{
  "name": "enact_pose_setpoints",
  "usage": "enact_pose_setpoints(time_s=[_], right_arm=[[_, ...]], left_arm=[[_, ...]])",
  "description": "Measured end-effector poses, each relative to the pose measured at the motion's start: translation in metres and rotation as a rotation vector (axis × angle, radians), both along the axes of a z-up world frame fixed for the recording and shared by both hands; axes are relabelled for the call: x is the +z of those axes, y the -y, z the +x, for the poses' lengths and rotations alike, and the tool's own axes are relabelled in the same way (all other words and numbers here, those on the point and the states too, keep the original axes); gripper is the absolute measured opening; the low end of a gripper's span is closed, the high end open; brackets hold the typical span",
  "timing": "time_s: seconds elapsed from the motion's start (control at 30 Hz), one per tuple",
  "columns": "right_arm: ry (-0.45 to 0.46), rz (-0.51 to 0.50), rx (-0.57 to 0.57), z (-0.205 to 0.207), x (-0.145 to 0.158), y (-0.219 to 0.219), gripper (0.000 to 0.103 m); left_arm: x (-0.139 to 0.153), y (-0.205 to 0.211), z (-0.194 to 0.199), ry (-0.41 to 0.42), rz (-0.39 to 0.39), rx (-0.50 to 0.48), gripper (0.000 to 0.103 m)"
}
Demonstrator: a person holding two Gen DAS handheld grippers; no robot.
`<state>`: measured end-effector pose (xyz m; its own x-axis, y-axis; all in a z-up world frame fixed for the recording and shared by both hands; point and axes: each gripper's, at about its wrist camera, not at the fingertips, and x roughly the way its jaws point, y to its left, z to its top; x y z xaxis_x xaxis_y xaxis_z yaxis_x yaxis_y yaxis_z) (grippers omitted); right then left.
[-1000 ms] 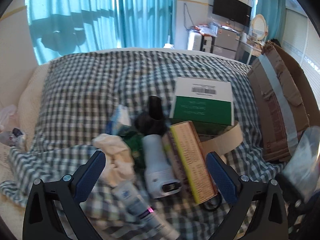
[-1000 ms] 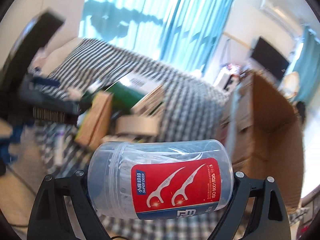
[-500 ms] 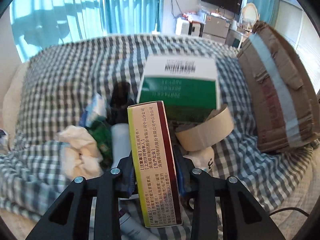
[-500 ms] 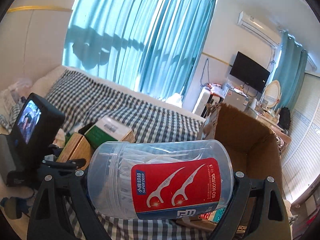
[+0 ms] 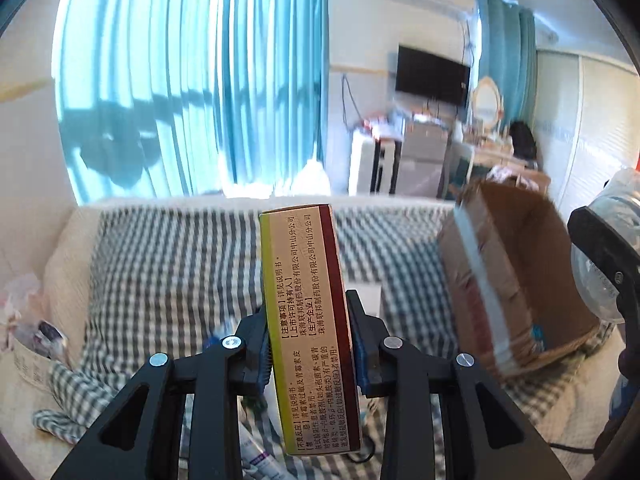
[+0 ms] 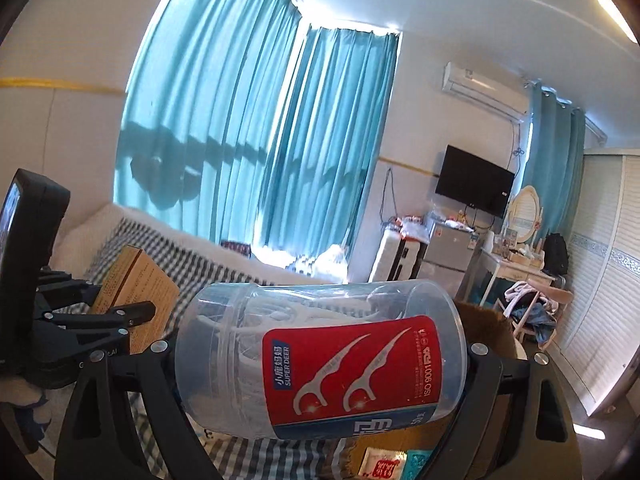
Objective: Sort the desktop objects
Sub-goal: 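Carry both items over the box and open the left tool to drop the medicine box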
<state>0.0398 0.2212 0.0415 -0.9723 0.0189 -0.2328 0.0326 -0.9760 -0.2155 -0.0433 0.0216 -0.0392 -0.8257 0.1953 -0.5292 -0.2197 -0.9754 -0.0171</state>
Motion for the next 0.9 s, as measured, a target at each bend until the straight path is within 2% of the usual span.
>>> enact_pose_setpoints(time_s=[0.13, 0.27, 0.4, 0.53, 0.67, 0.8, 0.9], right_arm=[[-0.052, -0.016, -0.015, 0.010, 0.016, -0.012, 0.090], [-0.076, -0.020, -0.025, 0.020, 0.020, -0.025, 0.090], [-0.083, -0.028, -0.042, 0.028, 0.016, -0.047, 0.090], [-0.112, -0.037, -0.073, 0.037, 0.014, -0.073, 0.090], [-0.134, -0.071, -0.121, 0.045, 0.013, -0.102, 0.090], [-0.144, -0.108, -0.167, 0.050, 0.013, -0.132, 0.090], [-0.135, -0.137, -0.196, 0.050, 0.010, -0.154, 0.090]], left_arm=[[0.032, -0.008, 0.013, -0.097, 0.009, 0.005, 0.032], [0.052, -0.024, 0.034, -0.174, -0.029, 0.022, 0.032], [0.068, -0.038, 0.044, -0.201, 0.019, -0.023, 0.032], [0.081, -0.065, 0.049, -0.255, 0.034, -0.070, 0.032], [0.086, -0.097, 0.045, -0.253, 0.049, -0.126, 0.032], [0.087, -0.132, 0.040, -0.268, 0.026, -0.176, 0.032], [0.084, -0.154, 0.031, -0.248, 0.048, -0.221, 0.032]])
